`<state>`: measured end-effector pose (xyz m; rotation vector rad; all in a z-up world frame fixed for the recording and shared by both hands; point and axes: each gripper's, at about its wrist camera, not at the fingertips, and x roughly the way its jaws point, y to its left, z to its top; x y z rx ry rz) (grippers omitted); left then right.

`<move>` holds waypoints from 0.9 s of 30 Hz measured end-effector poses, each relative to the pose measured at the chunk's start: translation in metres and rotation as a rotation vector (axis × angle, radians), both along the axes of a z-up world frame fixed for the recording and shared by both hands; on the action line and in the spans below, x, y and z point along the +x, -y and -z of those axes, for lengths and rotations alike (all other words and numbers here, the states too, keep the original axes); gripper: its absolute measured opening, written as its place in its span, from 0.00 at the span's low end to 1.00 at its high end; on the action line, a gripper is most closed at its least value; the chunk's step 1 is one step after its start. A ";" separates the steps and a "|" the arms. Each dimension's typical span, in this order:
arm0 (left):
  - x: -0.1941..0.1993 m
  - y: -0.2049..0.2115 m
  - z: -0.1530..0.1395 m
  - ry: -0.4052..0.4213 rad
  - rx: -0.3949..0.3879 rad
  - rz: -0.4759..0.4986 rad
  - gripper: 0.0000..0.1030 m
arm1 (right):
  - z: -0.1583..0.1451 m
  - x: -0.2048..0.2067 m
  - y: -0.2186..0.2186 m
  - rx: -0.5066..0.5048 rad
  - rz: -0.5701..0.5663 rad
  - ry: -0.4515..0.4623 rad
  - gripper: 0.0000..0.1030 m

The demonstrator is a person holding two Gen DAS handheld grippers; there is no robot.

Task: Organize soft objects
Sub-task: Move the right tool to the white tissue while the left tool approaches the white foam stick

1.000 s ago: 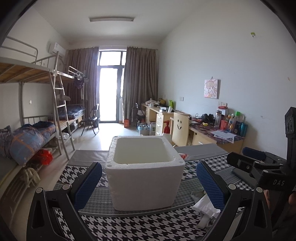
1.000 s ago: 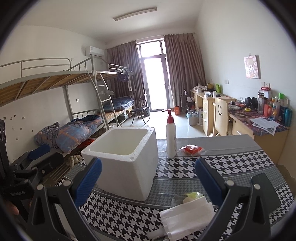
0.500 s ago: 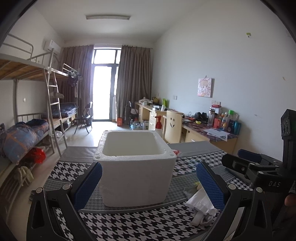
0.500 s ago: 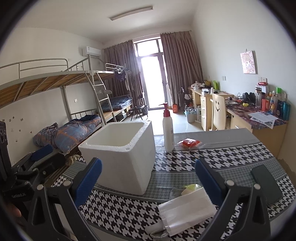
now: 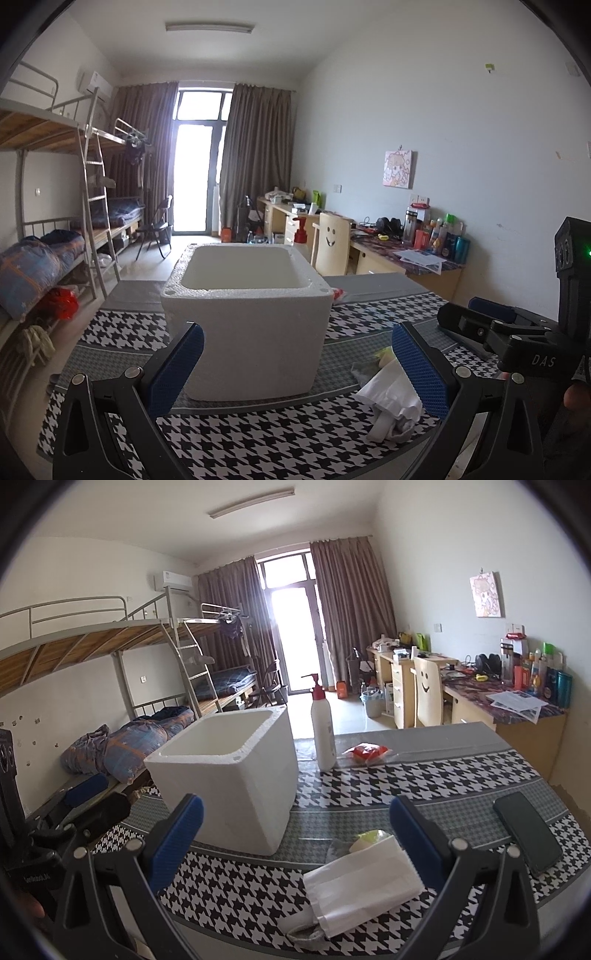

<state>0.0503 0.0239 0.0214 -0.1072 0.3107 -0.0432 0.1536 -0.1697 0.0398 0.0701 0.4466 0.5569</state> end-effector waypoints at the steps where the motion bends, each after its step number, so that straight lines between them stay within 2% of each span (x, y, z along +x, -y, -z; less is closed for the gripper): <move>1: -0.001 0.001 0.001 0.000 -0.001 -0.001 0.99 | 0.001 0.000 0.001 0.000 0.002 -0.001 0.99; 16: 0.002 0.011 0.015 -0.019 -0.002 0.054 0.99 | 0.017 0.000 0.017 -0.014 0.040 -0.031 0.99; 19: 0.001 0.017 0.017 -0.016 0.019 0.063 0.99 | 0.021 0.001 0.020 -0.014 0.051 -0.040 0.99; 27: 0.007 0.026 0.026 -0.053 0.011 0.092 0.99 | 0.028 0.002 0.028 -0.030 0.077 -0.058 0.99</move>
